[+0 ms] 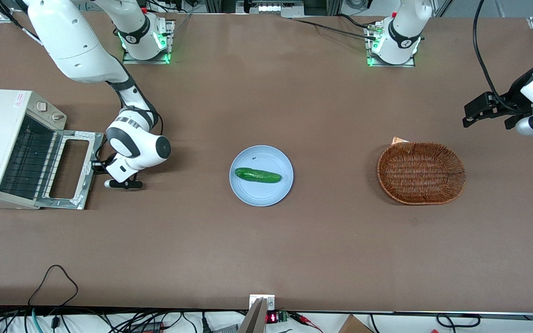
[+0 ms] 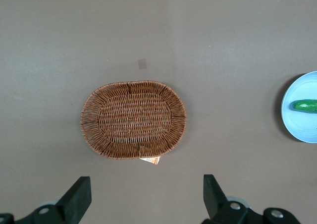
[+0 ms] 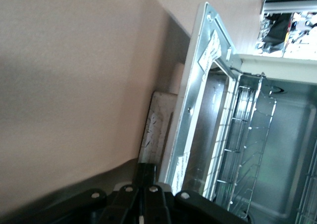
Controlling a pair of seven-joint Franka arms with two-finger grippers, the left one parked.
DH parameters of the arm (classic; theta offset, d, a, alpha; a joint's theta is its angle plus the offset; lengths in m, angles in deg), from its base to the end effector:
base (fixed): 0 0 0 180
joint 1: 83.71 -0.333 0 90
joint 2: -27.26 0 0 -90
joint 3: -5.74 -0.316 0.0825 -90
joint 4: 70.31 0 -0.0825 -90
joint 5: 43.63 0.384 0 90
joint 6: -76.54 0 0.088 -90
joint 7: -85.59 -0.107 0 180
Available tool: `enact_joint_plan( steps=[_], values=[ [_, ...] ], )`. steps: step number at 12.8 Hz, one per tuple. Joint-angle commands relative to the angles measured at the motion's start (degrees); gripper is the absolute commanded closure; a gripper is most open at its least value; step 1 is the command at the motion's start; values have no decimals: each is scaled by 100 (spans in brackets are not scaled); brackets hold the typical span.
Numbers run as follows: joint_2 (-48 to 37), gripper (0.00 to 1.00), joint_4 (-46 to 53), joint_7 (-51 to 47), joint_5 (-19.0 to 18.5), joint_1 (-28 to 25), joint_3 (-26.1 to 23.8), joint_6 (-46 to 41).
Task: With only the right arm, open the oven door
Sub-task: 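Push the door fully down with the right gripper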
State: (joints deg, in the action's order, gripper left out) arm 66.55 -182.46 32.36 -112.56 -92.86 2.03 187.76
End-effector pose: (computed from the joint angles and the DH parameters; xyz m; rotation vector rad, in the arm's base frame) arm 0.5556 0.0629 0.1079 2.1013 0.1928 -0.0274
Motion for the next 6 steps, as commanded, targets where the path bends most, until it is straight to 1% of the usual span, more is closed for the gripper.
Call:
enact_joint_plan(
  steps=[1, 3, 4, 6],
  values=[
    [-69, 100, 132, 6, 362, -96, 28, -4],
    [-105, 100, 263, 15, 599, -96, -138, -91],
    [-157, 100, 369, 58, 783, -105, -148, -144],
    [-350, 100, 623, 391, 1459, -105, -253, -337]
  ],
)
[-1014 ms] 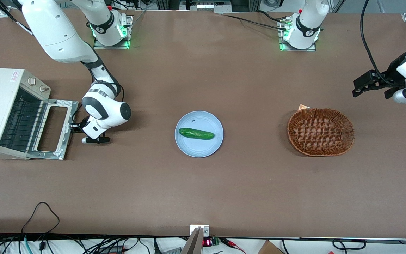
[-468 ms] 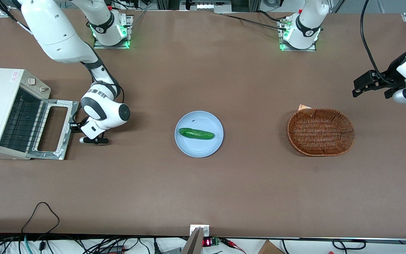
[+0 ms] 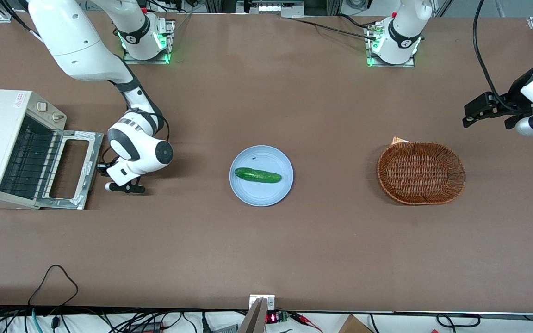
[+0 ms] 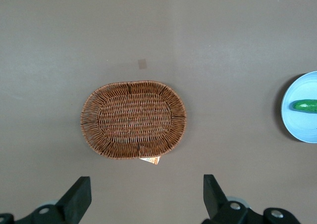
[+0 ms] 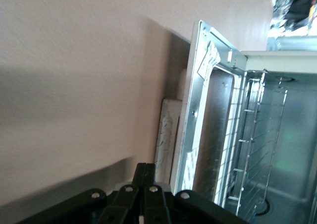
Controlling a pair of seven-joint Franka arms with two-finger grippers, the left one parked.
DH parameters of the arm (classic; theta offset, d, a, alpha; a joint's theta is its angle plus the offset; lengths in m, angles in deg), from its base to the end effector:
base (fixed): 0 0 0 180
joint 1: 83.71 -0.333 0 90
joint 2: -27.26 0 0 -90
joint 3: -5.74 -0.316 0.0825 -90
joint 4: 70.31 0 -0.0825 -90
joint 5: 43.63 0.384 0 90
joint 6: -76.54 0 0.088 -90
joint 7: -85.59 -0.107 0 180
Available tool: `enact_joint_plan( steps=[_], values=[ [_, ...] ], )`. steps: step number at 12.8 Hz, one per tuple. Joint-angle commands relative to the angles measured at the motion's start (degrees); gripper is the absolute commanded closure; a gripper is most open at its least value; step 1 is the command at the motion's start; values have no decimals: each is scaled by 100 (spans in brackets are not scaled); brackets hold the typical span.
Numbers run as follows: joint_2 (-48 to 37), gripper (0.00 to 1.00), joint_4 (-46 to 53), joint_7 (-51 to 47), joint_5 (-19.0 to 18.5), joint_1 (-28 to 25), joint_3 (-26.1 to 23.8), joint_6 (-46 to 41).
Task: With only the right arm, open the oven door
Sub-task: 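Push the door fully down with the right gripper, then release the handle and lift the right gripper away from the oven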
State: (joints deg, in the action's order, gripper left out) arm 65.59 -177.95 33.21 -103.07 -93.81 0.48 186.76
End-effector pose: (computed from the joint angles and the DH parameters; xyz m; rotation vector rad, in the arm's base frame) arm 0.5760 0.0953 0.1367 2.2124 0.0545 -0.0330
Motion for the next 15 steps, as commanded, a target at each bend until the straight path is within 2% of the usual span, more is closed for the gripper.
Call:
enact_joint_plan(
  steps=[1, 4, 7, 8, 9, 10, 11, 13, 15],
  values=[
    [-307, 100, 391, 368, 870, -18, -107, -395],
    [-448, 100, 1182, 947, 1933, 9, -222, -1106],
    [-711, 99, 1816, 2061, 2953, 61, -213, -1696],
    [-869, 93, 1870, 2482, 3322, 183, -195, -1750],
    [-1070, 65, 1887, 2991, 3665, 367, -195, -1759],
    [-1186, 36, 1888, 3423, 3851, 473, -195, -1768],
    [-1274, 0, 1888, 3810, 3975, 579, -195, -1829],
    [-1309, 0, 1940, 4077, 4054, 659, -169, -1961],
    [-1555, 0, 2037, 4253, 4519, 816, -160, -1970]
  ],
)
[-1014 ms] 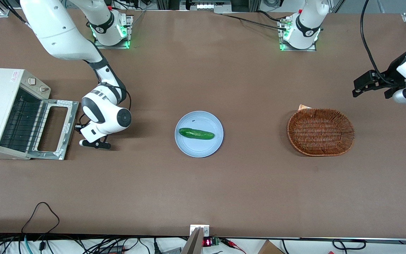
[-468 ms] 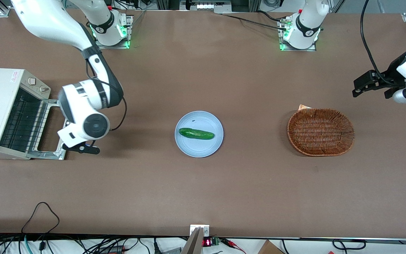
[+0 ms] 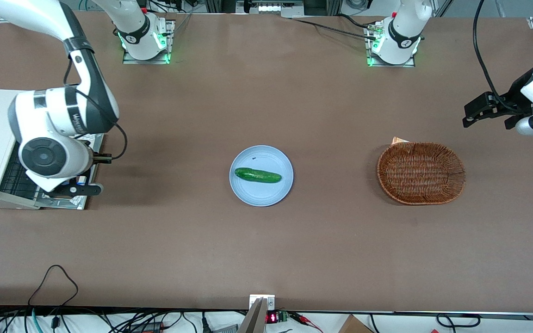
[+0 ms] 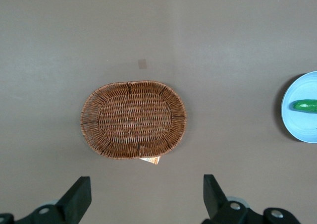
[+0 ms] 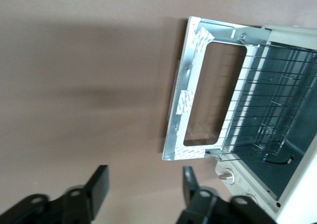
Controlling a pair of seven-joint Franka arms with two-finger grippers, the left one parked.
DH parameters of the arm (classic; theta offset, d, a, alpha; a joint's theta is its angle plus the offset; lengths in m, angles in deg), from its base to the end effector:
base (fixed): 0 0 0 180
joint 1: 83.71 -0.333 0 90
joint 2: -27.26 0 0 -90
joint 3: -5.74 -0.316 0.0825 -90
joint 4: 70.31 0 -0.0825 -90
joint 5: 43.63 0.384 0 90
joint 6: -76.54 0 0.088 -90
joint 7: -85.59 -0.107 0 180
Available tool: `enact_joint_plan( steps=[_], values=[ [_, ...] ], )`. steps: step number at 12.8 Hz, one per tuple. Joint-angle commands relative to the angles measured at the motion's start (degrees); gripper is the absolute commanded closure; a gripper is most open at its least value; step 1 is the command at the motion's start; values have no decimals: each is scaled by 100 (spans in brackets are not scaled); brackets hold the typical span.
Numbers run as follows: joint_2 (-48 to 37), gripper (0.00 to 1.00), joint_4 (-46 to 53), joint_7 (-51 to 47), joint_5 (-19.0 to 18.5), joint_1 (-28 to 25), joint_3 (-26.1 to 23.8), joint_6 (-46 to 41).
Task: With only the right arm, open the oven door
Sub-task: 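Release the handle and lift the right gripper away from the oven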
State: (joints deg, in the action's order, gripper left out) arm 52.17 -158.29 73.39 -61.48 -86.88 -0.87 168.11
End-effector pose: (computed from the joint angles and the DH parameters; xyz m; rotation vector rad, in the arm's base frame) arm 0.6360 0.0676 0.3845 2.7869 0.0323 -0.4395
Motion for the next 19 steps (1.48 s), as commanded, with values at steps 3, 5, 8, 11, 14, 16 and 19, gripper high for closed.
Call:
enact_joint_plan(
  steps=[3, 5, 8, 11, 14, 16, 19],
  values=[
    [-643, 0, 71, 428, 1194, 545, -33, -105],
    [-916, 0, 71, 420, 1556, 686, -33, -105],
    [-1294, 0, 53, 429, 1794, 686, -33, -114],
    [-1655, 0, -25, 534, 2118, 625, 80, 26],
    [-1936, 0, -392, 878, 2104, -392, 950, 79],
    [-2243, 0, -788, 562, 1619, -483, 933, 255],
    [-2491, 0, -1063, 596, 1776, -299, 942, 563]
  ],
)
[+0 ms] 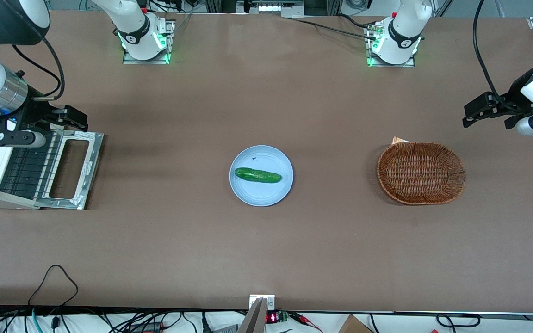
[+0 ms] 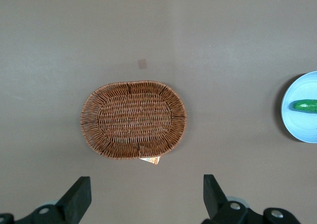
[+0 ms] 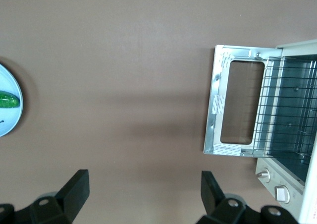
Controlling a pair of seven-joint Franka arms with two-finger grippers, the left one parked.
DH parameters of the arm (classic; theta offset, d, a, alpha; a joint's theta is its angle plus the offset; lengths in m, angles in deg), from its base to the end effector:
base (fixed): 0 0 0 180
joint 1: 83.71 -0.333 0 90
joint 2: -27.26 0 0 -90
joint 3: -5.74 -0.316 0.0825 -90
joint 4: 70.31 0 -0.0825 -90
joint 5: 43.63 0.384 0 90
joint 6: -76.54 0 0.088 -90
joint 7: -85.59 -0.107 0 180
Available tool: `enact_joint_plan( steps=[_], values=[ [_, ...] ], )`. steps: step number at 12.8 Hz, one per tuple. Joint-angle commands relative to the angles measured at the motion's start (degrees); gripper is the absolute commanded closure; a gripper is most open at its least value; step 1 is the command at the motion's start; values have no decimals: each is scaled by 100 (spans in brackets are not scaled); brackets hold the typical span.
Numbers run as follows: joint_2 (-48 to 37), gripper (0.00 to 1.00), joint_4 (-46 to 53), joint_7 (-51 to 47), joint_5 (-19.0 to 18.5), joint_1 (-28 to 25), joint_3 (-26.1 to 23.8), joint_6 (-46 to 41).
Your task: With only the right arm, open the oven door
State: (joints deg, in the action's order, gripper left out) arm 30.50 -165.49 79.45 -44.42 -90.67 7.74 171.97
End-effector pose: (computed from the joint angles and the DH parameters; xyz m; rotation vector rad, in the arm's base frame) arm 0.5724 0.0488 0.5578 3.1198 -0.0295 -0.0786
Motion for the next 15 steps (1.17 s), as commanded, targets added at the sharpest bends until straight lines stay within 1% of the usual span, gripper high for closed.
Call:
enact_joint_plan(
  steps=[1, 5, 7, 10, 13, 14, 15],
  values=[
    [-341, 0, -343, -19, 123, 73, 81, 168],
    [-359, 0, -361, 8, 141, 99, 72, 98],
    [-359, 0, -361, 8, 132, 195, 72, 107],
    [-376, 0, -387, 16, 132, 283, -51, 107],
    [-587, 0, -641, 122, 132, 336, -95, 124],
    [-587, 0, -633, 122, 132, 493, -217, 142],
    [-587, 0, -624, 122, 141, 703, -462, 133]
  ],
)
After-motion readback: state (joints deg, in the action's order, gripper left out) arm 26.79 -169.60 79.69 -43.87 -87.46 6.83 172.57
